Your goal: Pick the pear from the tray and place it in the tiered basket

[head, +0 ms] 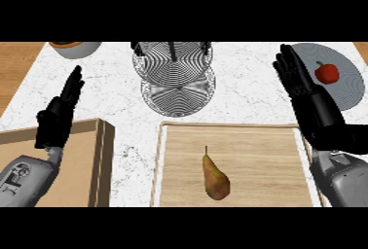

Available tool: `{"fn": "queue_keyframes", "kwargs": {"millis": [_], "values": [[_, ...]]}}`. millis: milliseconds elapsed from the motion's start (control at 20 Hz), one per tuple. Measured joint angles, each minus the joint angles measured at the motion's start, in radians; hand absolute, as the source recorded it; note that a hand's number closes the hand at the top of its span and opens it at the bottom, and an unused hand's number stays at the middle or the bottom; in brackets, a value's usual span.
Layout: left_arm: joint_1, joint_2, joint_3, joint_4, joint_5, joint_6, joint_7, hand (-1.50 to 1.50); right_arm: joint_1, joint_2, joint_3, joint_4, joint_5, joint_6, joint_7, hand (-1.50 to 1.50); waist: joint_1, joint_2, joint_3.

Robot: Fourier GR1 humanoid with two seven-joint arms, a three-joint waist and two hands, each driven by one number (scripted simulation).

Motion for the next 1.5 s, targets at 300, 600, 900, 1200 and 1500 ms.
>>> {"fn": "queue_keyframes", "kwargs": {"millis": [300, 600, 900, 1200, 1500], "values": [[0.040, -0.058, -0.013, -0.030, 0.092, -0.090, 0.060, 0.00, 0.060, 0.019, 0.084, -0.032, -0.009, 0.073, 0.018, 1.50, -0.012, -0.014, -0.028], [0.078, -0.127, -0.028, -0.046, 0.177, -0.148, 0.104, 0.00, 0.203, 0.043, 0.084, 0.005, 0.211, -0.180, 0.049, -1.50, -0.035, -0.018, -0.035], [0.080, -0.163, -0.038, -0.050, 0.190, -0.171, 0.140, 0.00, 0.262, -0.020, 0.246, -0.133, 0.401, -0.148, 0.160, -1.50, -0.028, -0.020, -0.037], [0.082, -0.165, -0.036, -0.062, 0.194, -0.174, 0.166, 0.00, 0.213, -0.130, 0.365, -0.281, 0.638, -0.032, 0.498, -1.50, -0.029, -0.027, -0.042], [0.095, -0.175, -0.041, -0.060, 0.189, -0.181, 0.153, 0.00, 0.073, -0.162, 0.448, -0.365, 0.792, 0.204, 0.876, -1.50, -0.016, -0.029, -0.045]]}}
